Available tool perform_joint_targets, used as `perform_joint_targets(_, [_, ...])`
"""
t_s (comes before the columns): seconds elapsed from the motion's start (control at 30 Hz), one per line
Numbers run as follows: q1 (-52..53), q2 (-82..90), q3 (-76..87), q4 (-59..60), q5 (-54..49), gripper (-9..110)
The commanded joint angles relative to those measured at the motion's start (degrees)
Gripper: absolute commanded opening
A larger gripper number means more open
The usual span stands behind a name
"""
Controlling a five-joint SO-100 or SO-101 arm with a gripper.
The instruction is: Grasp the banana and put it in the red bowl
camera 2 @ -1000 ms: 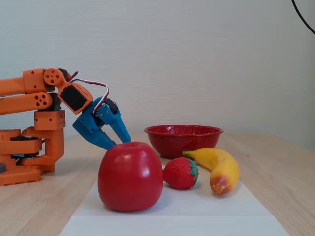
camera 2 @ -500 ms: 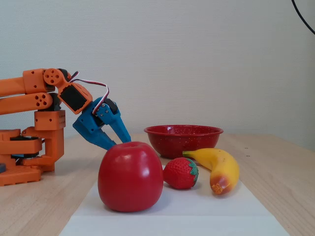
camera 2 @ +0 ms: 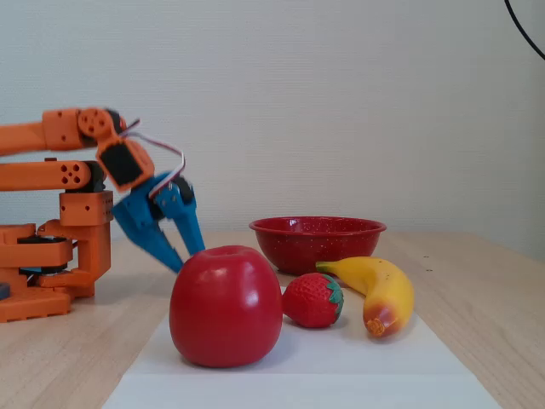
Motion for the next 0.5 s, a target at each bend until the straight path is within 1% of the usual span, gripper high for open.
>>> perform_joint_targets(0.0, [0.9, -4.2, -9.9, 2.8, -0.1, 0])
perform_joint_targets(0.3, [1.1, -18.3, -31.5, 12.6, 0.9, 0])
perform_joint_targets(0.47, [0.4, -26.6, -41.6, 15.5, 2.6, 0])
